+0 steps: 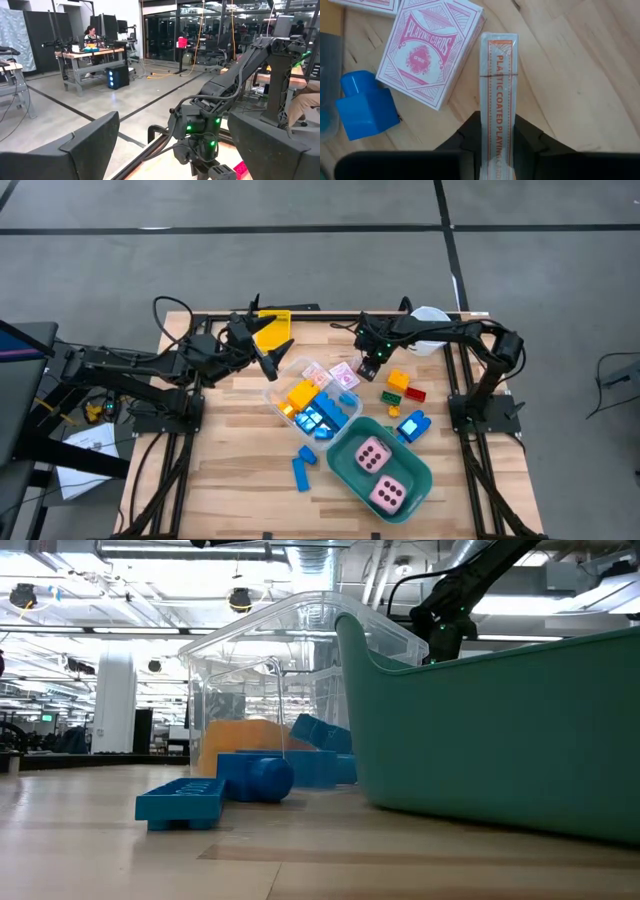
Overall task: Pick & Place Toys
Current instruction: Put the orange deck of cards into the yellow bin
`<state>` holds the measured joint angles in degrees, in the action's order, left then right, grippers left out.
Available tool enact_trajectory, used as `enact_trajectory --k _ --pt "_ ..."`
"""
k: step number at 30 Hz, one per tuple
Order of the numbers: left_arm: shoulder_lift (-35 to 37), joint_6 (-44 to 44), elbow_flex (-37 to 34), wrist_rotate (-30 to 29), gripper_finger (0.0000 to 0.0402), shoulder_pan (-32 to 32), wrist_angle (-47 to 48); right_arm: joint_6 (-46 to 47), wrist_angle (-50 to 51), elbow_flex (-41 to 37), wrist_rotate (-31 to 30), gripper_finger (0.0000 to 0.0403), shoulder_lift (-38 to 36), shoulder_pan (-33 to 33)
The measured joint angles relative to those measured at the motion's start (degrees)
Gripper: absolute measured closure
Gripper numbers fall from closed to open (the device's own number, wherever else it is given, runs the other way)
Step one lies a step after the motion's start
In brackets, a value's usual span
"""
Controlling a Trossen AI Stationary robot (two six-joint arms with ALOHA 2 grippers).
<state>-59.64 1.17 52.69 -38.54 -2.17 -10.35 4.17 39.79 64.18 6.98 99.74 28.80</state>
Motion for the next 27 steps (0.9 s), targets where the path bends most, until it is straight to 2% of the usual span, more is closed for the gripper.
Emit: enact_trajectory --k 9,14,19,27 --pt "0.0 -0.2 0.0 0.0 0.0032 -0.2 0.0 0.3 1.8 -0.1 -0.1 0.0342 -2.3 -0.3" --pt "0.0 -0.3 0.0 0.0 0.0032 -0.5 0.0 0.4 3.3 0.0 -2.8 0.0342 -8.3 -0.1" --pt "0.0 -1.6 0.0 0.0 0.0032 -0.5 0.0 2.2 3.5 0.0 -2.5 0.0342 -16.4 0.3" --pt "-0.8 -1.6 0.1 1.5 0.0032 0.9 -0.2 1.0 -0.7 0.0 5.2 0.0342 -27.7 -3.4"
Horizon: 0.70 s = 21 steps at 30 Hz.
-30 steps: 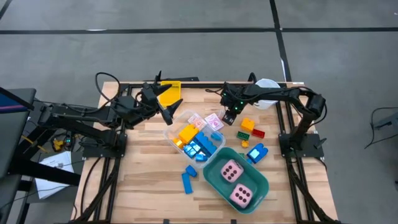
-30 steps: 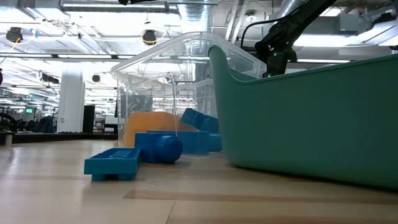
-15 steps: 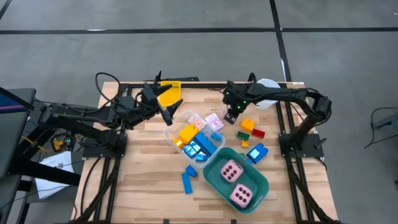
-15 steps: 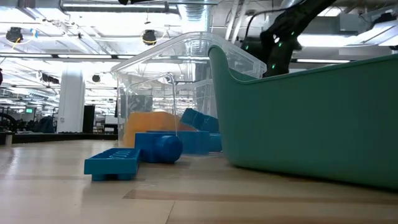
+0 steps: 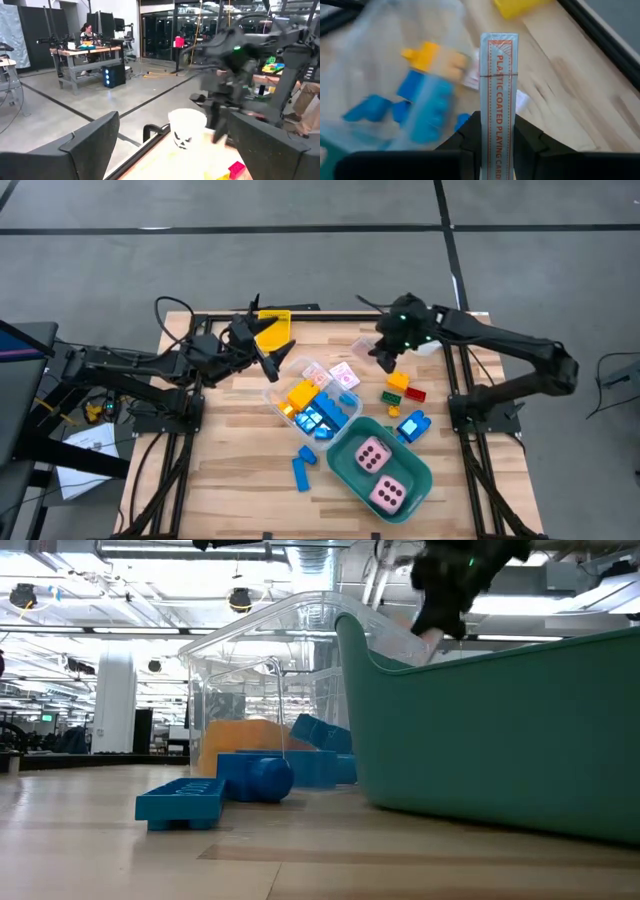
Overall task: Pick & Place Toys
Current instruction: Put the orange deck of cards into the yellow bin
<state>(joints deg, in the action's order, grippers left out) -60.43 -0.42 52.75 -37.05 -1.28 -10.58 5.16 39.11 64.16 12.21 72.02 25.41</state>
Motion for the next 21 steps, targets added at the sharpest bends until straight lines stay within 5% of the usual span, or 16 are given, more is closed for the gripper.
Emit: enact_trajectory --k 12,21 --pt "-4.9 -3.5 0.0 12.7 0.0032 4.0 -5.1 2.2 -14.6 0.1 4.5 0.0342 -3.1 -11.7" --pt "-12.4 -11.1 0.0 26.1 0.0032 4.0 -11.7 3.9 -15.0 -0.1 4.4 0.0342 -1.2 -13.2"
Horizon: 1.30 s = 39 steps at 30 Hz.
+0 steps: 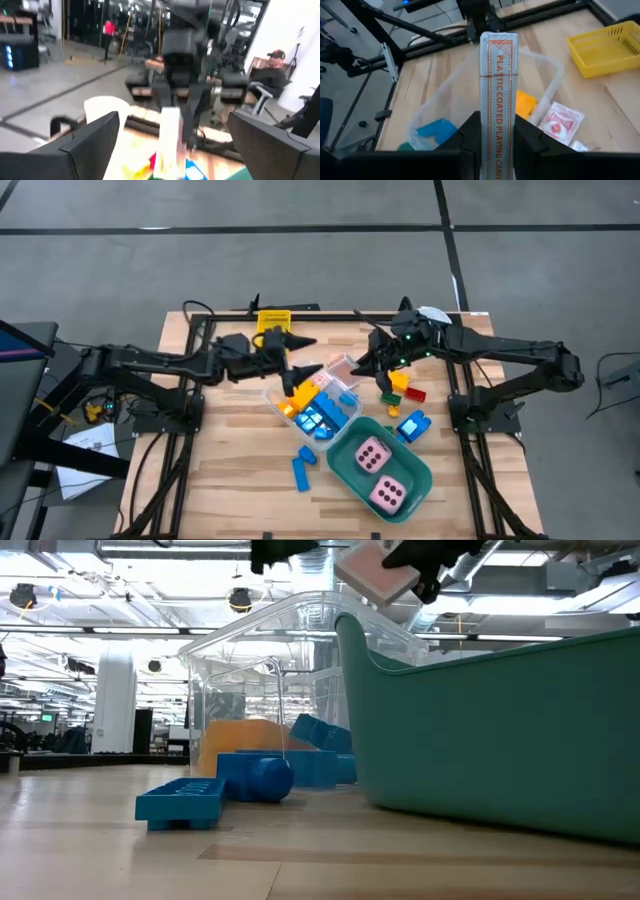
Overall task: Pick & Place Toys
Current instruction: Put the orange deck of cards into the yellow bin
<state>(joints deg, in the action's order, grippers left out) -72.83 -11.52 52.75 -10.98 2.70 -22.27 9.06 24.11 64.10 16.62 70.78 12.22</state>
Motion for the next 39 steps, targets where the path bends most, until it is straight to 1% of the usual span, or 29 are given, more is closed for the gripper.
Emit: enact_trajectory --k 2,8,15,18,20,25,30,33,38,39 --pt "-1.8 -1.2 0.0 0.6 0.0032 -0.1 -0.5 0.0 -1.1 0.2 0.0 0.0342 0.4 0.0" --pt "-6.6 -3.3 0.0 3.8 0.0032 0.1 -6.5 0.7 -1.8 0.2 1.5 0.0342 1.4 -0.3" --pt "-9.9 -7.1 0.0 6.9 0.0032 0.2 -7.0 1.1 -2.6 0.1 1.6 0.0342 1.6 -0.3" --pt "-10.2 -9.5 0.0 6.9 0.004 0.2 -7.0 1.1 -2.6 0.1 1.6 0.0342 1.6 -0.3" --pt "-10.2 -10.0 0.0 6.9 0.0053 0.3 -7.5 1.1 -2.5 0.1 1.6 0.0342 1.6 -0.3" --pt "-10.2 -10.0 0.0 6.9 0.0104 0.3 -7.4 1.1 -3.2 0.1 1.6 0.0342 1.6 -0.2" --pt "-10.2 -10.0 0.0 6.8 0.0168 0.6 -7.3 1.1 -3.8 0.1 1.6 0.0342 1.6 -0.2" --pt "-10.2 -10.3 0.0 6.8 0.022 1.0 -7.3 1.1 -3.8 0.1 1.6 0.0342 1.6 -0.2" --pt "-10.2 -10.2 0.0 7.1 0.0327 1.6 -7.8 1.2 -3.8 0.1 2.0 0.0342 1.6 -0.2" --pt "-10.2 -10.2 0.0 7.1 0.0342 1.6 -7.8 1.4 -3.7 0.1 2.4 0.0342 1.6 -0.2"
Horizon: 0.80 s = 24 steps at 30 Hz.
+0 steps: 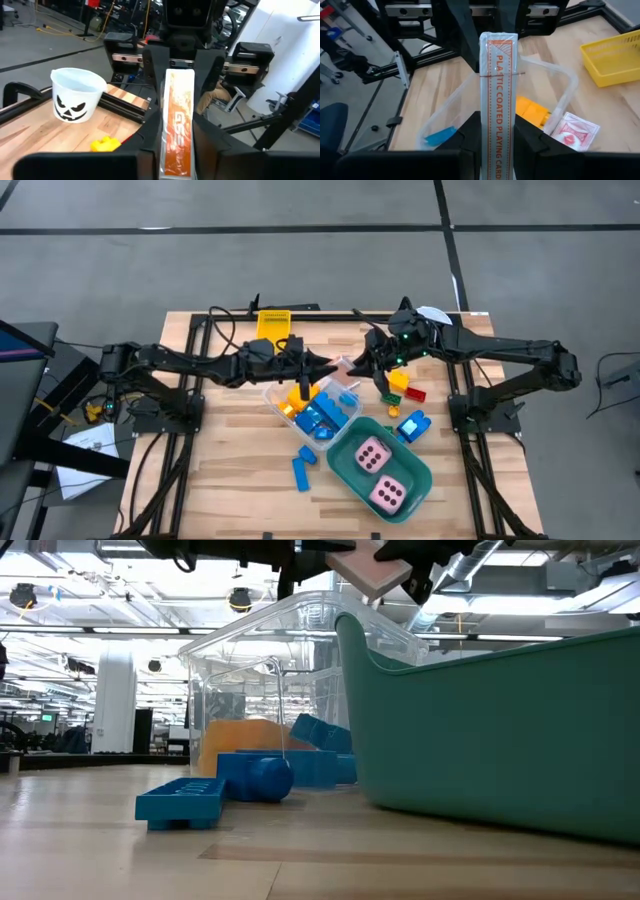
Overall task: Pick & Place Toys
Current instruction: Put the orange deck of cards into the yellow bin
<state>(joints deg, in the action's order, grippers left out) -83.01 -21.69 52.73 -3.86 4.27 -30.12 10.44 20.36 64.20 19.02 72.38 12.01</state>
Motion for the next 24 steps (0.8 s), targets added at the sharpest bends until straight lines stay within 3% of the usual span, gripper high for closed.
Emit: enact_trajectory --k 4,12,18,24 --pt "0.0 -0.2 0.0 -0.1 0.0341 -0.1 0.0 1.3 -0.2 0.0 0.9 0.033 0.0 0.0" --pt "0.6 2.0 0.0 -0.6 0.0341 0.4 0.9 4.6 -0.6 0.0 -0.5 0.0219 0.0 1.5" --pt "6.3 7.6 0.1 -0.5 0.0341 2.5 12.5 4.7 -0.1 0.0 -1.1 0.0161 0.0 3.1" --pt "16.0 16.1 0.1 -2.2 0.0341 6.5 28.4 4.7 0.0 0.0 -1.1 0.0155 0.0 4.9"
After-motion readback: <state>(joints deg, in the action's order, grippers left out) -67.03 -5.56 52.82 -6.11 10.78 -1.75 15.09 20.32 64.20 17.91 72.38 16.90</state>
